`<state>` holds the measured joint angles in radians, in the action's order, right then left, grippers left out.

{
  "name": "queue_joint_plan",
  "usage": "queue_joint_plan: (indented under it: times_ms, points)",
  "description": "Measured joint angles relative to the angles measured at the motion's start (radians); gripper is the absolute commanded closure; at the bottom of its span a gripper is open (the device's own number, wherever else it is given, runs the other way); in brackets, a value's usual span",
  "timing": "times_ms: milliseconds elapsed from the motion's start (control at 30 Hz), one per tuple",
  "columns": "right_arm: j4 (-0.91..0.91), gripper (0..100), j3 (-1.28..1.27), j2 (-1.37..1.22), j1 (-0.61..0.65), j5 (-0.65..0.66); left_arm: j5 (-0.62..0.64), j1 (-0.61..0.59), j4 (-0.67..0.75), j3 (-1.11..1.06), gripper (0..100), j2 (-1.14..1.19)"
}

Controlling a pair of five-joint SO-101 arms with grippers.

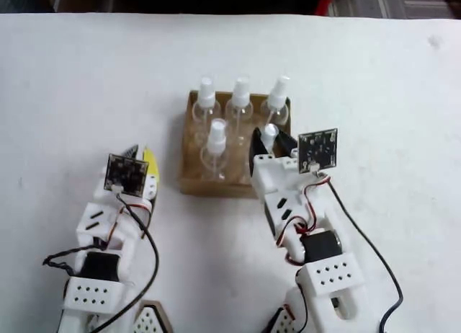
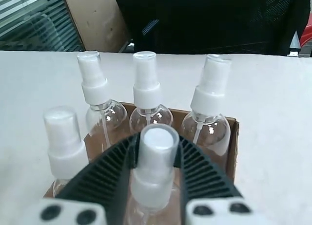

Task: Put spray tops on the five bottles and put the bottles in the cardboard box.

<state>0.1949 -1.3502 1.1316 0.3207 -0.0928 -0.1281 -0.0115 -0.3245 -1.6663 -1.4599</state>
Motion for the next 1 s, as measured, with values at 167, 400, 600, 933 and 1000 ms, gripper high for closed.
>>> queue_joint_plan:
  times_ms: [167,400,600,933,1000]
  points:
    - [0.0,94.7,0.0,0.0,0.0,0.114,0.0,0.0,0.0,0.0,94,0.0]
    - [0.0,95.9,0.0,-0.008,0.0,0.14,0.0,0.0,0.0,0.0,94,0.0]
    - [-0.068,98.2,-0.029,-0.012,0.0,0.147,0.0,0.0,0.0,0.0,94,0.0]
    - [-0.153,98.2,-0.075,-0.012,0.0,0.152,0.0,0.0,0.0,0.0,94,0.0]
    - [-0.146,98.2,-0.075,-0.012,0.0,0.183,0.0,0.0,0.0,0.0,94,0.0]
